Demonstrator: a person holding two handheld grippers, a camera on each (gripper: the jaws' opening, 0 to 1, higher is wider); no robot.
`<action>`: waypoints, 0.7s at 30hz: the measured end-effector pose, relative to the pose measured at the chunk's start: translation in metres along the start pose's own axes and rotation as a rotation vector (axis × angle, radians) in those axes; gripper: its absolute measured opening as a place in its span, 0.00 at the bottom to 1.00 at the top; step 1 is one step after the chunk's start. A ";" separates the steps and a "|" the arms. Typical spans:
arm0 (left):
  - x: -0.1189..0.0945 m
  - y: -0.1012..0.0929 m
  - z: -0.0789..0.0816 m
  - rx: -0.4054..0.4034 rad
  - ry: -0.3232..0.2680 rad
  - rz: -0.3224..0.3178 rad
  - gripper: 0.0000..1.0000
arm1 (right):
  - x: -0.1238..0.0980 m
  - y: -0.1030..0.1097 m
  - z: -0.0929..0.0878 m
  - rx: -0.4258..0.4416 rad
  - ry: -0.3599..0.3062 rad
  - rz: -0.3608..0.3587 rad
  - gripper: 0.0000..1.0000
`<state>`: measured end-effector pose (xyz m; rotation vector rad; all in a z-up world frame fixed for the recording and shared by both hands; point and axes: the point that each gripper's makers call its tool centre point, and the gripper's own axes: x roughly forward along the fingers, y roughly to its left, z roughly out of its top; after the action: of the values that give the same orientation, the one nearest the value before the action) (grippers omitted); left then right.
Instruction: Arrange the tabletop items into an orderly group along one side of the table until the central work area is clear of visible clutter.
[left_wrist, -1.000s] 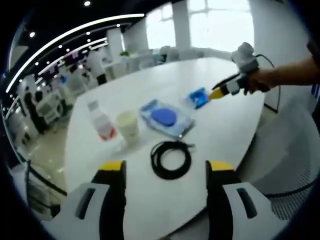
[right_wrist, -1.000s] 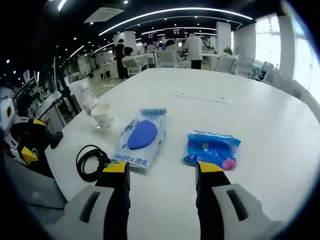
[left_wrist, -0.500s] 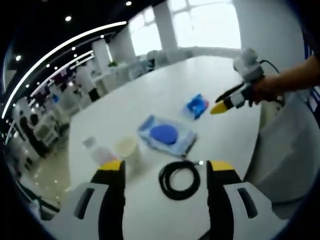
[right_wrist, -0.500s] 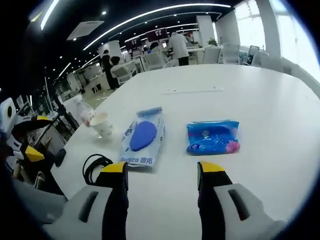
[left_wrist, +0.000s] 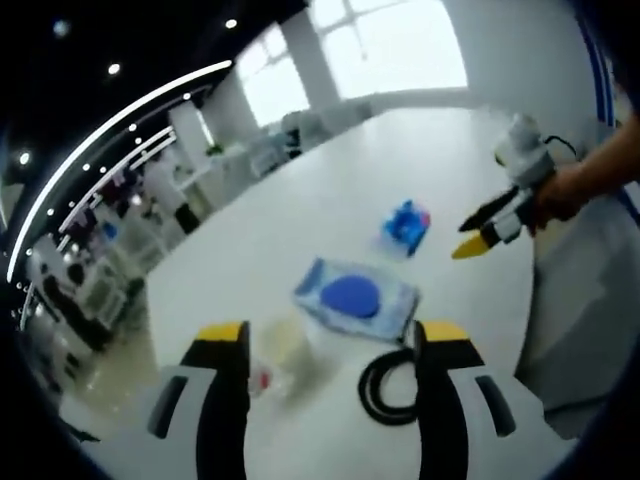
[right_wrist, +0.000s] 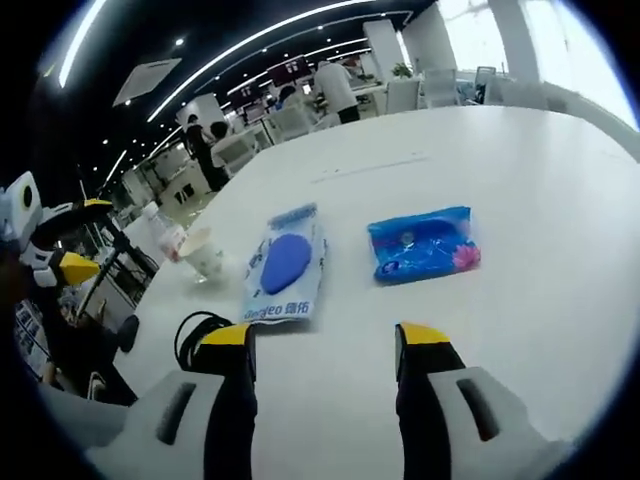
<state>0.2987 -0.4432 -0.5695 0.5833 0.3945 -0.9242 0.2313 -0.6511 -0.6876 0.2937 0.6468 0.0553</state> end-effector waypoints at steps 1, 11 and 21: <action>0.000 0.000 0.000 0.002 0.000 0.000 0.63 | 0.000 0.000 0.000 0.002 0.000 0.000 0.56; 0.025 0.011 0.009 0.107 0.044 -0.041 0.63 | 0.002 0.009 -0.016 0.118 0.003 -0.001 0.55; 0.039 0.021 0.012 0.162 0.082 -0.067 0.63 | 0.004 0.017 -0.021 0.175 0.001 -0.005 0.53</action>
<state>0.3382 -0.4655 -0.5752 0.7619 0.4174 -1.0051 0.2221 -0.6294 -0.7010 0.4603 0.6548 -0.0061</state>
